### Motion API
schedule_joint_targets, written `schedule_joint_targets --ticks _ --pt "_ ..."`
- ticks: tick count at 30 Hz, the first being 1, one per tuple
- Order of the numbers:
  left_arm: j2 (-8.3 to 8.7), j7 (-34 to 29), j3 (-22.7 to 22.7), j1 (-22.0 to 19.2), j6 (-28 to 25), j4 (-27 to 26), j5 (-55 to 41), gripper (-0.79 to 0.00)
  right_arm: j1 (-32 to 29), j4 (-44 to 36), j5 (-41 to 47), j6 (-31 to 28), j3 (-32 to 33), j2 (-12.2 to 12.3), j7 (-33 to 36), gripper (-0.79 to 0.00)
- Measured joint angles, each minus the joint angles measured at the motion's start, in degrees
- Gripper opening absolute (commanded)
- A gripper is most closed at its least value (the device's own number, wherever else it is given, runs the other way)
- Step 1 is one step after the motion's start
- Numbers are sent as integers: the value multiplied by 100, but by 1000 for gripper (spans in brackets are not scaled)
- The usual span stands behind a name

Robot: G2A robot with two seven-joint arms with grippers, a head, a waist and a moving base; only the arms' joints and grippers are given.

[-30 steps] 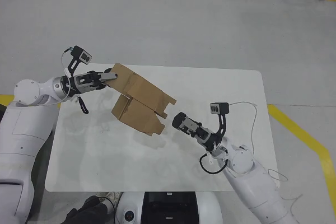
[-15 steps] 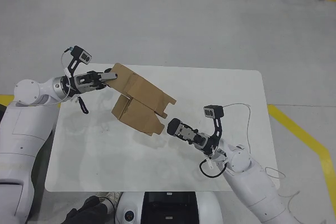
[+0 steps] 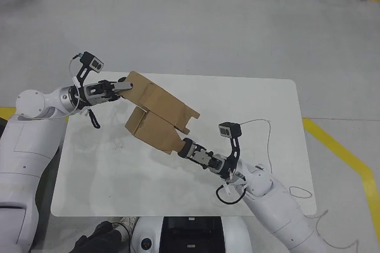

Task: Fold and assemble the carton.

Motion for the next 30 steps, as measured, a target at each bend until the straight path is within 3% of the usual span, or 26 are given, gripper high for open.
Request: schedule_joint_targets --ticks 10,30 --pt "0 0 0 0 0 0 0 -785 79 -28 -14 -159 -174 -67 -119 0" --pt "0 0 0 0 0 0 0 -785 -195 -847 -178 333 404 103 -71 0"
